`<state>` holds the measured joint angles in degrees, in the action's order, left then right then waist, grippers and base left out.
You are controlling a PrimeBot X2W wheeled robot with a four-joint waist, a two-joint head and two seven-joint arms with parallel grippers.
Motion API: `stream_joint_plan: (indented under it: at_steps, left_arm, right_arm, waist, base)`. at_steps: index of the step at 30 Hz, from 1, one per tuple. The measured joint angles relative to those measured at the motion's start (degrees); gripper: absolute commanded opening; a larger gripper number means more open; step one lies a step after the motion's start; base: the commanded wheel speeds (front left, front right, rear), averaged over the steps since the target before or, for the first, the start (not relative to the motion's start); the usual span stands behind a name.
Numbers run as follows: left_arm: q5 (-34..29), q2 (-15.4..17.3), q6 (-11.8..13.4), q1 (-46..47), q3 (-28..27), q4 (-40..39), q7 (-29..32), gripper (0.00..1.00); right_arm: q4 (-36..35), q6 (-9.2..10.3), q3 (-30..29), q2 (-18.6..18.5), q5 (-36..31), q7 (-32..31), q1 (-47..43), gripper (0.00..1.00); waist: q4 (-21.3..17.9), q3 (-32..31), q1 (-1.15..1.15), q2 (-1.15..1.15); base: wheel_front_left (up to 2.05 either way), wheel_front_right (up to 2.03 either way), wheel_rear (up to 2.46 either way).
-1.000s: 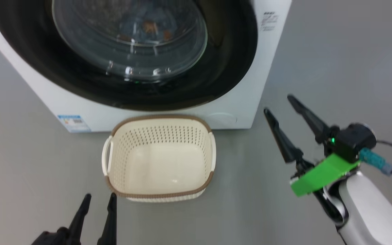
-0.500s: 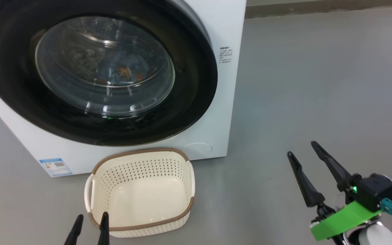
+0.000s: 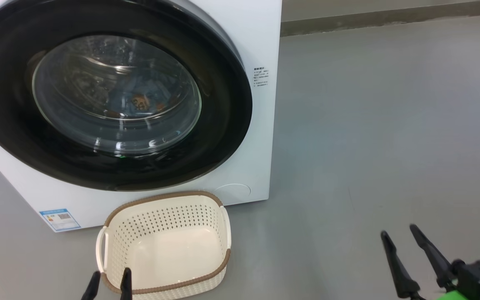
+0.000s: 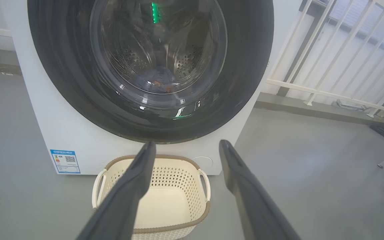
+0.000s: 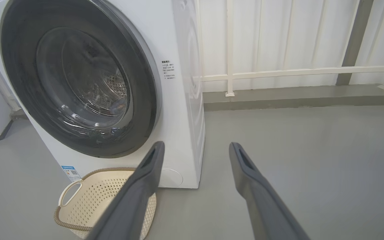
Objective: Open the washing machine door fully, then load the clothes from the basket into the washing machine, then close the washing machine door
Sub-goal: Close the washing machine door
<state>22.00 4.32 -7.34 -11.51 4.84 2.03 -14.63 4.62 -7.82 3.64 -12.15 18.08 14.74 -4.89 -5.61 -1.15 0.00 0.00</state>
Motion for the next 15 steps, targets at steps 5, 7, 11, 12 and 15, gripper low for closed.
stream_joint_plan:
  at_steps: [5, 7, 11, 12, 15]
  left_arm:
    - [0.0, -0.2, 0.0, -0.5, 0.0, -0.1, 0.0, 1.00]
    - [0.0, -0.2, 0.0, -0.6, -0.1, -0.1, 0.0, 1.00]
    - [0.0, -0.2, 0.0, -0.7, -0.2, -0.2, 0.0, 1.00]
    - [0.0, -0.2, 0.0, -0.7, -0.2, -0.2, 0.0, 1.00]
    - [0.0, -0.2, 0.0, -0.9, -0.2, -0.2, 0.0, 1.00]
  right_arm:
    - [1.0, 0.01, -2.7, 1.4, -0.5, 0.0, -2.2, 1.00]
    - [1.4, 0.01, -3.3, 1.5, -0.5, 0.0, -2.4, 1.00]
    - [1.5, 0.01, -4.6, 1.6, -0.5, 0.0, -2.4, 1.00]
    - [1.5, 0.01, -4.7, 1.7, -0.5, 0.0, -2.4, 1.00]
    - [1.5, 0.01, -4.7, 1.8, -0.6, 0.0, -2.6, 1.00]
  waist:
    - [-0.2, -0.1, 0.00, 0.00]
    - [-0.2, -0.2, 0.00, 0.00]
    - [0.0, -0.2, 0.00, 0.00]
    - [0.1, -0.2, 0.00, 0.00]
    - [0.3, -0.1, 0.00, 0.00]
  base:
    - [0.00, 0.00, 0.00]
    - [0.00, 0.00, 0.00]
    - [0.00, 0.00, 0.00]
    - [0.00, 0.00, 0.00]
    - [0.00, 0.00, 0.00]
